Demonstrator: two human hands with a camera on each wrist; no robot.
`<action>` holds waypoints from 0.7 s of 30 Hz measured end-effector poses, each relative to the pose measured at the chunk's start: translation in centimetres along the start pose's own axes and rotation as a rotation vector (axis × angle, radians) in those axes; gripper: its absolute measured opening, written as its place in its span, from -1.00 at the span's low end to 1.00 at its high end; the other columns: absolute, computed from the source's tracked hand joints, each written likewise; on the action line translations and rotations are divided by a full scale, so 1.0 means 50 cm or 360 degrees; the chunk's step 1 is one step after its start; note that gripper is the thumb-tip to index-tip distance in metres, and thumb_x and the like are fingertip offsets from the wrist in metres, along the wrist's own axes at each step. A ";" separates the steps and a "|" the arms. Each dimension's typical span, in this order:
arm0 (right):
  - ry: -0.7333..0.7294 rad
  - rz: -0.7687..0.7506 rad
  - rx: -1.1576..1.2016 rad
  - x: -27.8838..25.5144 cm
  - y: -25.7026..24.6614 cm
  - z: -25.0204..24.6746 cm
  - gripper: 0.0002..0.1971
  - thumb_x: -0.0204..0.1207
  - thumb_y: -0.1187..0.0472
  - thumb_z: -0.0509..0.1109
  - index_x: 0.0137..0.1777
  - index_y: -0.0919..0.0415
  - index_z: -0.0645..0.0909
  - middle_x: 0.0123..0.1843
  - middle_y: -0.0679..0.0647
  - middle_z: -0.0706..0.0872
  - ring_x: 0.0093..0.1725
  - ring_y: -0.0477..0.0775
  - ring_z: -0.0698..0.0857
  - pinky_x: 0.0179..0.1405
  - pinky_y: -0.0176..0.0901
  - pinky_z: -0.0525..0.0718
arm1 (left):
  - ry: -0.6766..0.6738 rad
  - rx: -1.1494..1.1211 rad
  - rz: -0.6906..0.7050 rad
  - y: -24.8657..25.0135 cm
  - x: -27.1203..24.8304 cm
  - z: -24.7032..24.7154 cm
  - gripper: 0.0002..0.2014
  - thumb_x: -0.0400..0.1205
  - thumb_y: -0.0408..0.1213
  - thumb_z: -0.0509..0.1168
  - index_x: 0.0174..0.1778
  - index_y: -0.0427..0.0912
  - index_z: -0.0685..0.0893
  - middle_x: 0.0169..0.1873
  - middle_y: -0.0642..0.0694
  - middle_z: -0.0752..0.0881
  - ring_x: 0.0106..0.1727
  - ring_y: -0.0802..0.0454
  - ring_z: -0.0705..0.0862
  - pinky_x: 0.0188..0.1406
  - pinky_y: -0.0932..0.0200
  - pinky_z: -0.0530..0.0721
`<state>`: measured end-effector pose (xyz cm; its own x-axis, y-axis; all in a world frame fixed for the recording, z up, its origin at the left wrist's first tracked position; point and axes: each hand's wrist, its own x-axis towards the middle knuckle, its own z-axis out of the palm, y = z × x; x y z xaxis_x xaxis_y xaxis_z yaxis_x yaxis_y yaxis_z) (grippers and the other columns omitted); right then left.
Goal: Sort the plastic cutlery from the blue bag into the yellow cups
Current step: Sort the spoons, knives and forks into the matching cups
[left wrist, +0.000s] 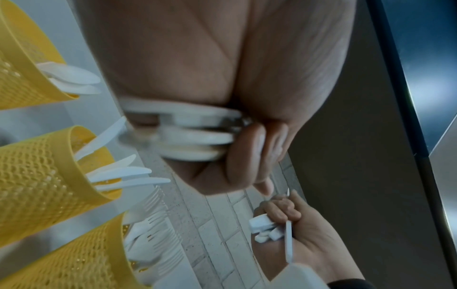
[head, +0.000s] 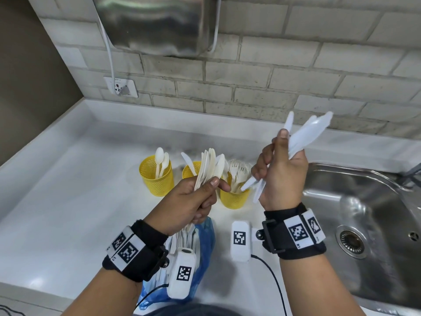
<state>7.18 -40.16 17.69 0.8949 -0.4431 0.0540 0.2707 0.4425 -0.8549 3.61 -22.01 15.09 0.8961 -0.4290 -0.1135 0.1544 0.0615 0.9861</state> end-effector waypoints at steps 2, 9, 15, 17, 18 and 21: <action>-0.0167 0.0003 -0.0137 -0.013 0.010 0.003 -0.69 0.74 0.10 0.39 -0.19 0.19 0.42 -0.55 0.04 0.33 -0.67 0.02 0.27 -0.63 -0.23 0.31 | 0.0008 -0.0004 0.0008 0.000 0.000 -0.002 -0.66 0.76 -0.02 0.17 0.03 -0.14 0.78 -0.47 -0.02 0.33 -0.56 0.07 0.25 -0.55 0.23 0.24; -0.0688 0.0083 -0.0568 -0.045 0.023 0.015 -0.85 0.59 0.37 0.53 -0.16 0.43 0.66 -0.56 0.03 0.55 -0.65 -0.03 0.44 -0.62 -0.30 0.44 | 0.0043 0.0005 0.0035 0.002 -0.001 -0.006 -0.68 0.75 0.00 0.19 0.02 -0.10 0.78 -0.44 -0.05 0.33 -0.55 0.06 0.26 -0.54 0.22 0.27; -0.0888 0.0014 -0.0800 -0.038 0.028 0.009 -0.68 0.60 0.32 0.53 -0.30 0.50 0.56 -0.56 0.11 0.55 -0.53 0.10 0.51 -0.47 -0.17 0.50 | 0.0028 0.0102 0.0036 0.011 -0.003 0.000 -0.52 0.84 -0.12 0.12 -0.38 0.19 0.73 -0.52 0.01 0.37 -0.54 0.04 0.27 -0.50 0.16 0.26; -0.0870 -0.0006 -0.0788 -0.039 0.027 0.011 -0.69 0.61 0.35 0.51 -0.31 0.50 0.55 -0.56 0.12 0.54 -0.54 0.10 0.51 -0.47 -0.14 0.52 | 0.0021 0.0105 0.0036 0.010 -0.004 0.000 -0.52 0.85 -0.13 0.12 -0.37 0.20 0.73 -0.50 -0.01 0.37 -0.54 0.04 0.28 -0.49 0.15 0.26; -0.0858 -0.0009 -0.0773 -0.042 0.026 0.013 -0.69 0.62 0.37 0.50 -0.30 0.51 0.54 -0.56 0.10 0.53 -0.55 0.09 0.50 -0.48 -0.14 0.52 | 0.0030 0.0104 0.0034 0.008 -0.004 -0.001 -0.56 0.83 -0.11 0.13 -0.33 0.18 0.75 -0.49 -0.03 0.37 -0.53 0.05 0.30 -0.49 0.15 0.27; -0.0691 -0.0001 -0.0691 -0.038 0.025 0.017 -0.72 0.65 0.41 0.45 -0.25 0.56 0.54 -0.62 -0.04 0.46 -0.64 -0.06 0.41 -0.53 -0.27 0.46 | 0.0054 0.0085 0.0037 0.005 -0.002 -0.008 -0.68 0.76 0.01 0.18 0.00 -0.06 0.80 -0.44 -0.07 0.38 -0.54 0.04 0.36 -0.52 0.19 0.35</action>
<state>6.11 -38.12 16.97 0.9823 -0.0449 0.1817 0.1837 0.0436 -0.9820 3.74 -21.61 15.30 0.9129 -0.3974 -0.0937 0.1117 0.0223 0.9935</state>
